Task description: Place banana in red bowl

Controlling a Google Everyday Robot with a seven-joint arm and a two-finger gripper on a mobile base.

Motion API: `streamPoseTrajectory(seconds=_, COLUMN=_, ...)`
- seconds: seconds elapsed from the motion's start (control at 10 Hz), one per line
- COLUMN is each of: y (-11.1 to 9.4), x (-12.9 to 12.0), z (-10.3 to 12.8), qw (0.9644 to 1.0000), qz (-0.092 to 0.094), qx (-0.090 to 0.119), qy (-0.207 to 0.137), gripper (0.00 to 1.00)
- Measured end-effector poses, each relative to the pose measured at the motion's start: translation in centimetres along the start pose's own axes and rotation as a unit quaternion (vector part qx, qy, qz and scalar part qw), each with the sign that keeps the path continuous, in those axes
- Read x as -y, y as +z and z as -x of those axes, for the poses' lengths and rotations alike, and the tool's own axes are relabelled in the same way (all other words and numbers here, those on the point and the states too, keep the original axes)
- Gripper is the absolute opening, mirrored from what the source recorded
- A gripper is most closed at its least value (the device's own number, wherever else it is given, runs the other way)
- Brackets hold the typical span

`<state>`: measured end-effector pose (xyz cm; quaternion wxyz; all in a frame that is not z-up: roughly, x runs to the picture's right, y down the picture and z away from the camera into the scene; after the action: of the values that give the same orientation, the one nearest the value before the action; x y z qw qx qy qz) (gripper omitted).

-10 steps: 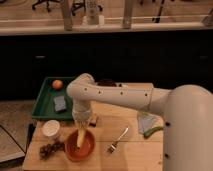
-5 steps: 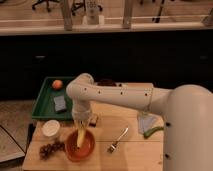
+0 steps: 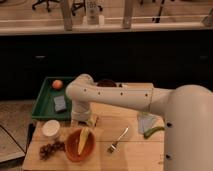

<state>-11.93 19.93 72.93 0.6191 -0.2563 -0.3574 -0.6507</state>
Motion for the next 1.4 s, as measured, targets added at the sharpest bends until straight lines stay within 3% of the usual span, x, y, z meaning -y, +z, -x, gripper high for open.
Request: streamPoseTrajectory(seconds=1.4, y=-0.66, x=0.43, z=-0.11, qw=0.9998, qz=-0.01, qx=-0.014, qy=-0.005, gripper=0.8)
